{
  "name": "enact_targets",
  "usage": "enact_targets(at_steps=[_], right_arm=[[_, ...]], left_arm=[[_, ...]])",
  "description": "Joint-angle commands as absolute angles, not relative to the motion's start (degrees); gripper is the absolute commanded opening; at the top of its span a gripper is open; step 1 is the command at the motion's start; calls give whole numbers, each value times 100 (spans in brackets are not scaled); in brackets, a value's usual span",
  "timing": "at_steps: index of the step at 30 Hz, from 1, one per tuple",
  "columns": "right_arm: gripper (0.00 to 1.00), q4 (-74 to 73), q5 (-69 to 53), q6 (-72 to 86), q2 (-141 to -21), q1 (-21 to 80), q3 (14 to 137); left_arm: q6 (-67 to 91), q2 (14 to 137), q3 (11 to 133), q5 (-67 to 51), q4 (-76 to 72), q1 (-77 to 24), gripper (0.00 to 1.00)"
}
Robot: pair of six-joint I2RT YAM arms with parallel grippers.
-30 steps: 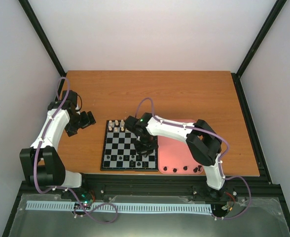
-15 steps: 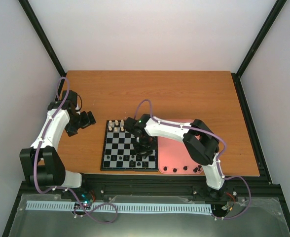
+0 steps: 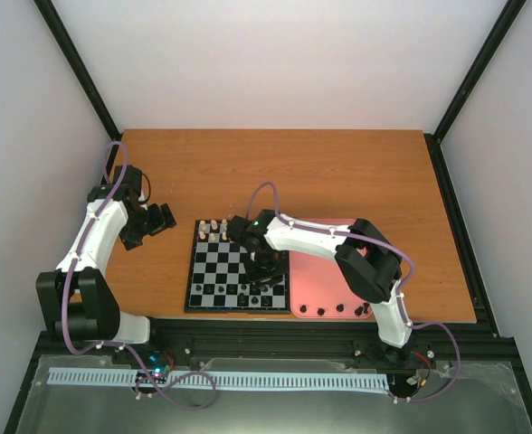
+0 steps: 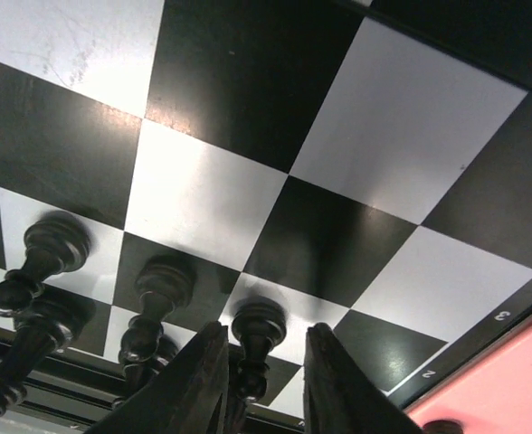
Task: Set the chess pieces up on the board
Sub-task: Place the chess piece on the chessboard, then pick up the chess piece from the storage box.
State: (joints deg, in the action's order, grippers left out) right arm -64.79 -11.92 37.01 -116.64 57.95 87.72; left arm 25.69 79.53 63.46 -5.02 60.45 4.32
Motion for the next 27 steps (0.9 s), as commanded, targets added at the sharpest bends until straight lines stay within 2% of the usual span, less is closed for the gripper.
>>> enact_targets(at_steps=[1, 12, 15, 22, 27], right_arm=[[26, -6631, -921, 3759, -11543, 5862, 8979], [34, -7226, -561, 3852, -10732, 5863, 9051], [40, -7304, -388, 4014, -10295, 5833, 8690], [42, -6905, -493, 4397, -9410, 5735, 7283], [45, -6552, -633, 4419, -9286, 5669, 6675]], left_arm=[[2515, 7826, 6346, -569, 6038, 396, 100], [2521, 7822, 6372, -588, 6046, 391, 100], [2522, 7818, 6372, -589, 6032, 395, 100], [2526, 7845, 6347, -598, 6018, 396, 100], [2530, 7860, 6345, -564, 6012, 393, 100]])
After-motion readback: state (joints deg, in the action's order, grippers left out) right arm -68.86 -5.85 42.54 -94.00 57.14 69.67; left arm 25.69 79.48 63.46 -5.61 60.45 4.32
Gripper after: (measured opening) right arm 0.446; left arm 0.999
